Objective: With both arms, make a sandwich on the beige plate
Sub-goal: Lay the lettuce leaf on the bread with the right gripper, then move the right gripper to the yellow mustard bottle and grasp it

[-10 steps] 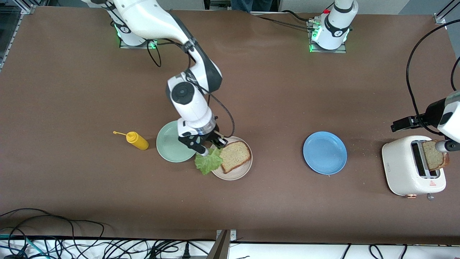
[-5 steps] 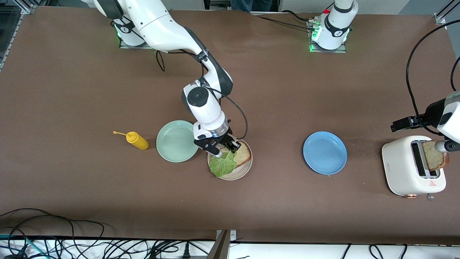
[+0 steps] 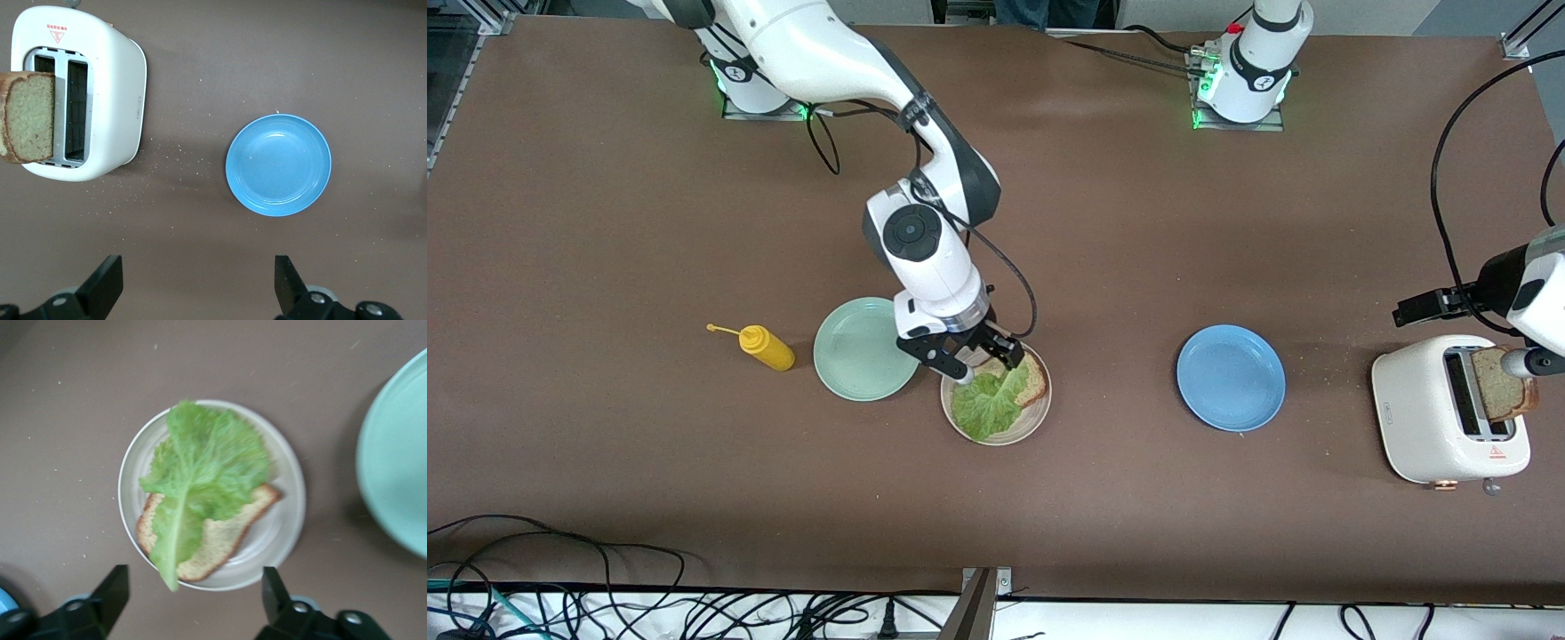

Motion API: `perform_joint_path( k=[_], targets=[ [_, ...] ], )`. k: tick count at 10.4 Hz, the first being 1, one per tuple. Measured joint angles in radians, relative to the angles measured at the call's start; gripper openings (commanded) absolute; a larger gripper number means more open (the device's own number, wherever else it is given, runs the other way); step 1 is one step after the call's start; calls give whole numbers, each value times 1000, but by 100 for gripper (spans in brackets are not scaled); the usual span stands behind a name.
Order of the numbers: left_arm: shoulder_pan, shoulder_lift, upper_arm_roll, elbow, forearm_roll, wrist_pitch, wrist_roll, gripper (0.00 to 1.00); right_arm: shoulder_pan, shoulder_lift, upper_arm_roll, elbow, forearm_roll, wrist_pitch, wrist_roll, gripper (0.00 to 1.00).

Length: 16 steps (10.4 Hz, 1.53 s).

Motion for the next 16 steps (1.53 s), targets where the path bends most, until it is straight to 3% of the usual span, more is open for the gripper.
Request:
perform_joint_path(
  k=[4, 7, 11, 13, 16],
  targets=[
    [0, -1, 0, 12, 0, 2, 0, 100, -5, -141, -181, 1, -1, -381, -413, 100],
    [1, -1, 5, 14, 0, 2, 7, 100, -10, -187, -349, -12, -1, -562, -774, 100],
    [6, -1, 79, 15, 6, 3, 126, 100, -16, -229, -524, -82, 13, -630, -1217, 100],
    [24, 0, 136, 15, 7, 3, 239, 100, -34, -238, -602, -131, 79, -632, -1440, 100],
    [111, 37, 155, 14, 8, 54, 392, 100, -171, -239, -627, -214, 235, -633, -1790, 100]
  ],
)
